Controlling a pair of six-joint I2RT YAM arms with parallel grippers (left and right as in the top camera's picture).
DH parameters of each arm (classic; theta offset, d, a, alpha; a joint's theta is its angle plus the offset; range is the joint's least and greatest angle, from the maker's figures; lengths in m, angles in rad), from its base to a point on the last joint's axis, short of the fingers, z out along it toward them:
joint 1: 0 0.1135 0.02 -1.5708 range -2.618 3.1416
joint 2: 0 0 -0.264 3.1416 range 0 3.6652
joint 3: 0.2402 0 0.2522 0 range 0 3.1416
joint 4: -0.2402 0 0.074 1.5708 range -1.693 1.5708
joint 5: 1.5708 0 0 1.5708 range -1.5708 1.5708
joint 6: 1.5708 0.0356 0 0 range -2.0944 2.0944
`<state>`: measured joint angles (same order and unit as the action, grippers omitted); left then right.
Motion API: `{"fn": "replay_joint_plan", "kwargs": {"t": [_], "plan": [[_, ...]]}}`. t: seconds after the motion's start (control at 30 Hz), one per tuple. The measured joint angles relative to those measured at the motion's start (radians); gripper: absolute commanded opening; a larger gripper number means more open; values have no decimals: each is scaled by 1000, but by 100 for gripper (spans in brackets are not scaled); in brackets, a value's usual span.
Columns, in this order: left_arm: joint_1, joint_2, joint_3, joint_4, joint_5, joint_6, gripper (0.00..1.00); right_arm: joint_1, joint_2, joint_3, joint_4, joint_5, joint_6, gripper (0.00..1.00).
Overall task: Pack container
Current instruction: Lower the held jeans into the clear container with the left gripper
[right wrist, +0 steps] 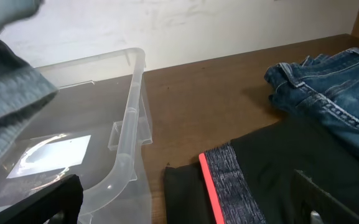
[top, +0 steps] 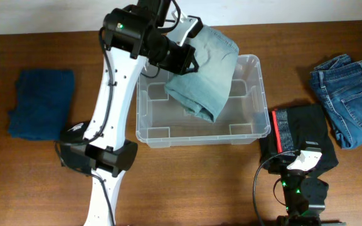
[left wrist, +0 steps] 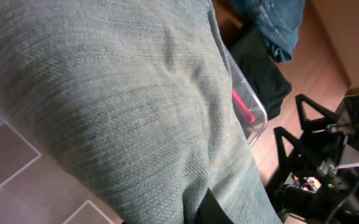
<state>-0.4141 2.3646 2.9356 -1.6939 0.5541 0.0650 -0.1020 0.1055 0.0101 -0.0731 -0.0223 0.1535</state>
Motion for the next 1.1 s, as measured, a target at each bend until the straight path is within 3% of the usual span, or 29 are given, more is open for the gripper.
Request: {"fn": "replay_joint_plan", "kwargs": {"t": [0.53, 0.9, 1.1], "plan": [[-4, 197, -2, 0, 15, 37, 0, 0, 0, 0, 0, 0, 0, 99], [-5, 211, -2, 1, -7, 5, 1, 0, 0, 0, 0, 0, 0, 99], [-11, 211, 7, 5, 64, -6, 1, 0, 0, 0, 0, 0, 0, 99]]}}
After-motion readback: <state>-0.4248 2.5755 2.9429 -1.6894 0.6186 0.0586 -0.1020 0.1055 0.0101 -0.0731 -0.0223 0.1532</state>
